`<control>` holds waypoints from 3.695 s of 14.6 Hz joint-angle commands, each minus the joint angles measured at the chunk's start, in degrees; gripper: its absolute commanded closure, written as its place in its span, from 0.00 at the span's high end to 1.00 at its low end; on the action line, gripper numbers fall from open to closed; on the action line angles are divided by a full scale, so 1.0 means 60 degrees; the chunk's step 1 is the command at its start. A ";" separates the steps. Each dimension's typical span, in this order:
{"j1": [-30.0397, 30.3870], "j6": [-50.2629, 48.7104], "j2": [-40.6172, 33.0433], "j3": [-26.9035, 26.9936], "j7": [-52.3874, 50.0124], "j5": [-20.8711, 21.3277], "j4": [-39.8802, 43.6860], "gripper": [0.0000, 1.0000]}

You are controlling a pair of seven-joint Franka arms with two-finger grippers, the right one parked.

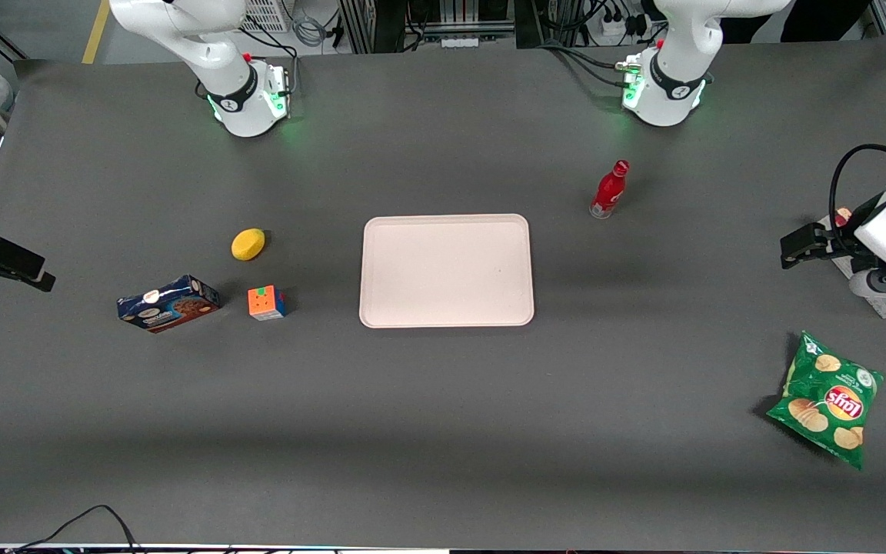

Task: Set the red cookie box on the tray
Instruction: 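Lower the open left gripper over the red-and-white cookie box, then close the left gripper on the cookie box's end and lift it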

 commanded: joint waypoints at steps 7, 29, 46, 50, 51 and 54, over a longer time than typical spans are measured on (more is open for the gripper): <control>0.0411 -0.0262 0.0397 -0.0031 0.0083 0.0002 0.0303 1.00; 0.1143 0.5007 0.0675 0.4802 0.2409 -0.0082 -0.4776 1.00; 0.1393 0.8101 0.3281 0.4920 0.5601 -0.3407 -0.5147 1.00; 0.1378 0.8204 0.3838 0.4920 0.6484 -0.4348 -0.4810 0.98; 0.1393 0.8190 0.3970 0.4920 0.6513 -0.4363 -0.4722 0.95; 0.1378 0.8175 0.4015 0.4920 0.6557 -0.4348 -0.4590 0.62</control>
